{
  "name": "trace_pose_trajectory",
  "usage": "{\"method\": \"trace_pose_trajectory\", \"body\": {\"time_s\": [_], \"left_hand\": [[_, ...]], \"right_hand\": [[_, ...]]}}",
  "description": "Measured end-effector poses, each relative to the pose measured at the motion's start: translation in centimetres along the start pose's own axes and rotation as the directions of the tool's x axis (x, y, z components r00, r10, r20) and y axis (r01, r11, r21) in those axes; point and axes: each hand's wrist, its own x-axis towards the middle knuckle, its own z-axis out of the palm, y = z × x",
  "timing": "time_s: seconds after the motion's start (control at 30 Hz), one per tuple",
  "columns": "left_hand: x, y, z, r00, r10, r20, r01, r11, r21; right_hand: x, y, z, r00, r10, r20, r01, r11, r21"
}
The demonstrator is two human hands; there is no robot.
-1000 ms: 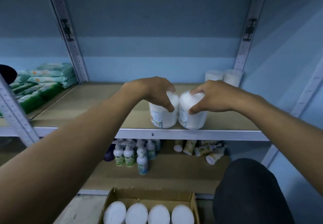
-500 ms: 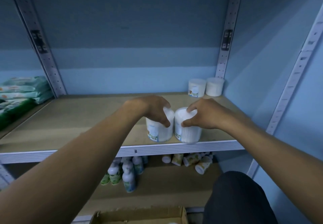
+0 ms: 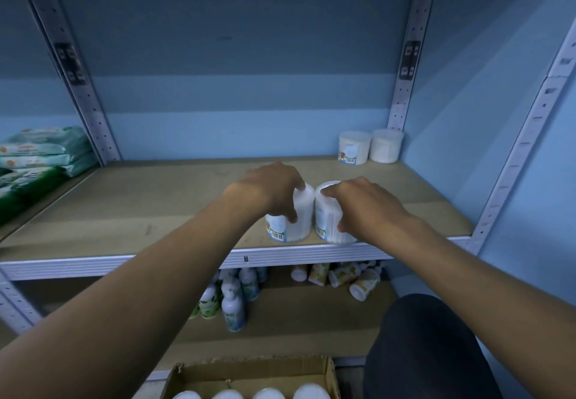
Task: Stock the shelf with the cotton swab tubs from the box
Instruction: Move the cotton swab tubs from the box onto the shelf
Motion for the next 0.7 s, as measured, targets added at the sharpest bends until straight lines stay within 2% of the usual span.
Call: {"method": "trace_pose_trajectory", "body": {"time_s": [0.17, 0.7], "left_hand": [[0.2, 0.1, 0.3, 1.0, 0.006, -0.01, -0.005, 0.999, 0.049], [5.8, -1.1, 0.4, 1.0, 0.015, 0.008, -0.016, 0.998, 0.057]], "right_hand": [[0.4, -0.1, 0.4, 0.997, -0.004, -0.076, 0.001, 0.999, -0.043], [6.7, 2.1, 2.1, 0.995, -0.003, -0.101, -0.001, 0.999, -0.04]]}}
